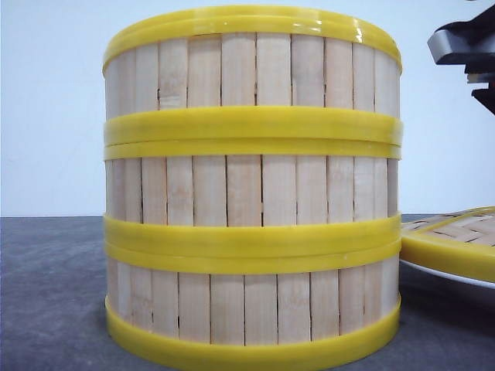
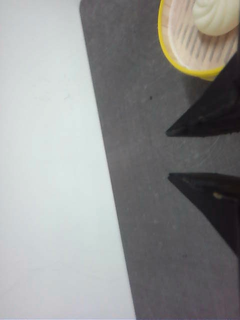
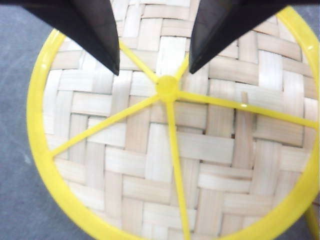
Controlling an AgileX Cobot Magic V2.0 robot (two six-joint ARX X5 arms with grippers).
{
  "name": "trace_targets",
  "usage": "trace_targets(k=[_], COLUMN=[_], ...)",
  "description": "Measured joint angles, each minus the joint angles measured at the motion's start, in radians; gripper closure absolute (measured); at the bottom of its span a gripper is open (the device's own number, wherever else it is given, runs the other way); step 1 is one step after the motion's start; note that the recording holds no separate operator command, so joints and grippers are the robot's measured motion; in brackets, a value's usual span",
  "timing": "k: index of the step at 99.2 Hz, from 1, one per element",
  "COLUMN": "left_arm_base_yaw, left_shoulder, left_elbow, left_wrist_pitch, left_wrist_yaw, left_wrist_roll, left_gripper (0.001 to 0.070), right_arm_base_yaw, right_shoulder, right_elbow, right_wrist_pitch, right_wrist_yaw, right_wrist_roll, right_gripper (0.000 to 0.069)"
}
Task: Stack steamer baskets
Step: 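Lower the right gripper onto the lid's central hub and grasp it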
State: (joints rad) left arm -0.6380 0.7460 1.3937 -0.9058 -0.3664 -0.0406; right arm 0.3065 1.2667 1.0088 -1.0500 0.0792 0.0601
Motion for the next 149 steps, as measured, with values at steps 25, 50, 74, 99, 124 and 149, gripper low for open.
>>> trace_targets(k=[25,50,74,99,124,149], left_arm_base_yaw=[0.000,0.000,0.000,0.000,0.000,0.000], left_shoulder=[0.046,0.043,0.043,0.032,0.032,0.032], left_elbow=[0.000,0.000,0.000,0.000,0.000,0.000], left_wrist_pitch=[0.003,0.050,0.050,0.042,0.040,0.039], left_wrist_yaw=[0.032,0.032,0.032,0.032,0.032,0.032], left_wrist_roll=[0.000,0.000,0.000,0.000,0.000,-0.001], left_gripper=[0.0599,0.0598,0.0599,0.0599,0.0599,0.0599], right_arm_base_yaw=[0.000,0.000,0.000,0.000,0.000,0.000], right_shoulder=[0.000,0.060,0.134,0.143,0.140,0.101], right_elbow=[-0.002,-0.002,0.017,0.022,0.026,0.004], right_wrist_pitch=[0.023,0.069,0.066,0.065,0.041,0.029], right_wrist_yaw=[-0.033,-0.034,-0.048,-0.055,-0.053,-0.054], right_wrist_roll=[0.019,0.026,0.029,0.042,0.045,0.047], right_gripper=[0.0427,0.0427,0.0427,0.0438,0.0447,0.0447])
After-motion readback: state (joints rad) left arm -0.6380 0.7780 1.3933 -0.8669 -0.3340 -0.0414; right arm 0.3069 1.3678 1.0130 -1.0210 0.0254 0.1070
